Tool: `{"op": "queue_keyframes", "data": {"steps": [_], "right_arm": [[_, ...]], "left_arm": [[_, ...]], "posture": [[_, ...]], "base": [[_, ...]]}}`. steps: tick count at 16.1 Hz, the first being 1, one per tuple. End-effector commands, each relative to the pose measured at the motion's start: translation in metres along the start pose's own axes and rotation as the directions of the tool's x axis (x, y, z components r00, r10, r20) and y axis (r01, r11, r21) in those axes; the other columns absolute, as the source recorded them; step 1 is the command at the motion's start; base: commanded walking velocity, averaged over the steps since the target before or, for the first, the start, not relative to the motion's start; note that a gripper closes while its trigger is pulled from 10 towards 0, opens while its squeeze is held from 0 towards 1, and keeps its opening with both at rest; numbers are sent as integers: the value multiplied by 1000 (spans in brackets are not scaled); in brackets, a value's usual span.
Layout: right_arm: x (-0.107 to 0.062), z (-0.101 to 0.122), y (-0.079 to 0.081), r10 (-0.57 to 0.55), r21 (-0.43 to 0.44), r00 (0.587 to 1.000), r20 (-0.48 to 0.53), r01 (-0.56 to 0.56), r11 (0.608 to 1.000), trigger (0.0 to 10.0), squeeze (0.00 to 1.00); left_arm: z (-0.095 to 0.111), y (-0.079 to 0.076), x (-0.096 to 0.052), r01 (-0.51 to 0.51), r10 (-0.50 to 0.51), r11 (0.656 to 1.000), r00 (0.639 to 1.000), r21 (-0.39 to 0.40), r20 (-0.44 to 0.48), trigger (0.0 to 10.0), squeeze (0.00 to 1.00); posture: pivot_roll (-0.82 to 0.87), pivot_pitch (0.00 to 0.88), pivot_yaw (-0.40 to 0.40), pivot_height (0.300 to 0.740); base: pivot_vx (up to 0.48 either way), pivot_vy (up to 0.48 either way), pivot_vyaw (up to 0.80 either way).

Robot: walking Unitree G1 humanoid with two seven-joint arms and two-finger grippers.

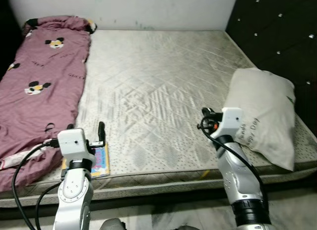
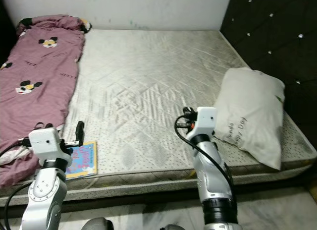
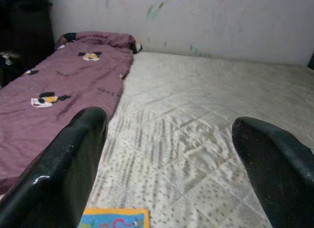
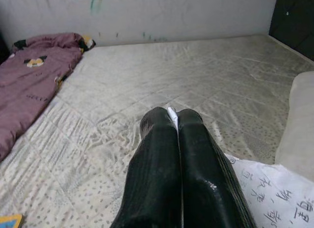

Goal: Clean up the room

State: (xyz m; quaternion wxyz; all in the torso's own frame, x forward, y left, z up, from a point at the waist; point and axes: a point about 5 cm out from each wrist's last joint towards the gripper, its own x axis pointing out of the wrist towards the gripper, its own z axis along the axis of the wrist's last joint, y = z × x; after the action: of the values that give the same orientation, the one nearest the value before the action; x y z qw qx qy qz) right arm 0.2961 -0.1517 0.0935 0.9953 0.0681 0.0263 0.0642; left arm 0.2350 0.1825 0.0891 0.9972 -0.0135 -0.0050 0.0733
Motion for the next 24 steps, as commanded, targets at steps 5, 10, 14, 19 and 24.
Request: {"op": "queue_keyframes", "data": {"steps": [5, 10, 14, 19, 24], "right_arm": [[0, 4, 5, 13, 1, 1000, 11, -13, 1000, 10000, 0], [0, 6, 5, 24, -7, 1000, -1, -24, 1000, 10000, 0], [2, 6, 9, 44, -12, 999, -9, -44, 999, 10000, 0], [3, 7, 13, 71, -46, 997, -7, -71, 996, 10000, 0], [5, 7, 13, 72, -43, 997, -12, -73, 996, 10000, 0]], "left_arm": [[6, -1, 5, 21, -21, 1000, 1000, -11, 7, 10000, 0], [5, -4, 7, 33, -33, 999, 999, -37, -6, 10000, 0], [7, -3, 8, 28, -29, 999, 1000, -36, -1, 10000, 0], [8, -2, 10, 26, -26, 999, 1000, -42, -1, 10000, 0], [8, -2, 12, 31, -32, 998, 1000, -45, -1, 10000, 0]], "posture": [[-33, 0, -31, 740], [-36, 0, -41, 740], [-24, 0, -50, 740], [-22, 0, -50, 740], [-23, 0, -47, 740]], "base": [[0, 480, -568], [0, 463, 0], [0, 0, 0], [0, 113, 320], [0, 473, 348]]}}
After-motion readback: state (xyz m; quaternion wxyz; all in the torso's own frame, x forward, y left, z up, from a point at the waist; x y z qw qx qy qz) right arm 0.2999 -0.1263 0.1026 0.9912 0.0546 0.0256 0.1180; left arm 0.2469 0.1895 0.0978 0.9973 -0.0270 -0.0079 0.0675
